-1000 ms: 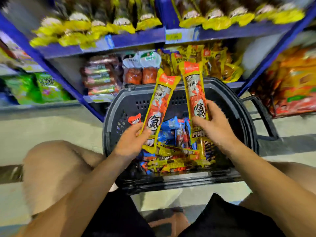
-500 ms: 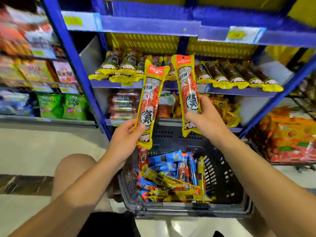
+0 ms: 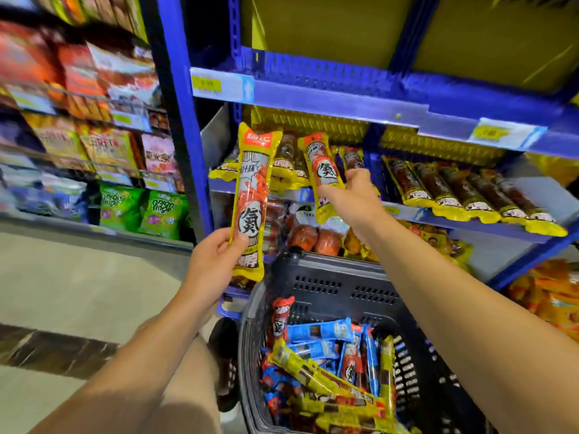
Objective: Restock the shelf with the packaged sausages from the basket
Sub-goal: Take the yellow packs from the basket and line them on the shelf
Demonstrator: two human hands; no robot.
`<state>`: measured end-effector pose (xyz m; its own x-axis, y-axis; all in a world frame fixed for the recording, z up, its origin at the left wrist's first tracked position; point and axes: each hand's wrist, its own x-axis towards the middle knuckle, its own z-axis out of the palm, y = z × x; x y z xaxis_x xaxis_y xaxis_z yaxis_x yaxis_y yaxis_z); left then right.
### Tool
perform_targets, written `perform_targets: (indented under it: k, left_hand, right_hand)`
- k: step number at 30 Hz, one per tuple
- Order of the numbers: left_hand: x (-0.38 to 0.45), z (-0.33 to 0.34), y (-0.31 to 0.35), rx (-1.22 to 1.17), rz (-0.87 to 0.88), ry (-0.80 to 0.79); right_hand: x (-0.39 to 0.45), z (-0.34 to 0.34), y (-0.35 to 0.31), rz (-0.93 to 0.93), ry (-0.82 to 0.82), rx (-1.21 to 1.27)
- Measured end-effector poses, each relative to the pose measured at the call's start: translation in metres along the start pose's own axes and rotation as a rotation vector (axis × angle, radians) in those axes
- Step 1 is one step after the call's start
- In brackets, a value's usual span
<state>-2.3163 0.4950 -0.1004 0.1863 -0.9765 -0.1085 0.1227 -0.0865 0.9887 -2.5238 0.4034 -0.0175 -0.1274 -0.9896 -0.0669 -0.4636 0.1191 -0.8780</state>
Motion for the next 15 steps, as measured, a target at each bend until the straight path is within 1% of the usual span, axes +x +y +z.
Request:
perform_targets:
  k: [3, 6, 9, 12, 14, 15]
  left_hand:
    - [0.007, -0.002, 0.001, -0.016, -0.010, 0.008]
    - [0.011, -0.002, 0.001, -0.009, -0.012, 0.013]
    - [0.013, -0.003, 0.003, 0.000, -0.006, 0.003]
    - [0.014, -0.004, 0.004, 0.011, -0.007, -0.003]
    - [0.014, -0.005, 0.005, 0.013, -0.007, -0.004]
    - [0.014, -0.005, 0.005, 0.013, -0.006, 0.000]
  right_hand:
    - [0.011, 0.014, -0.006, -0.004, 0.092, -0.013]
    - [0.016, 0.023, -0.017, 0.010, 0.101, -0.032]
    - [0.021, 0.027, -0.026, 0.011, 0.105, -0.160]
    - [0.024, 0.025, -0.027, -0.011, 0.148, -0.282]
    - [0.020, 0.022, -0.025, -0.082, 0.207, -0.354]
    - [0.016, 0.022, -0.021, -0.171, 0.248, -0.393]
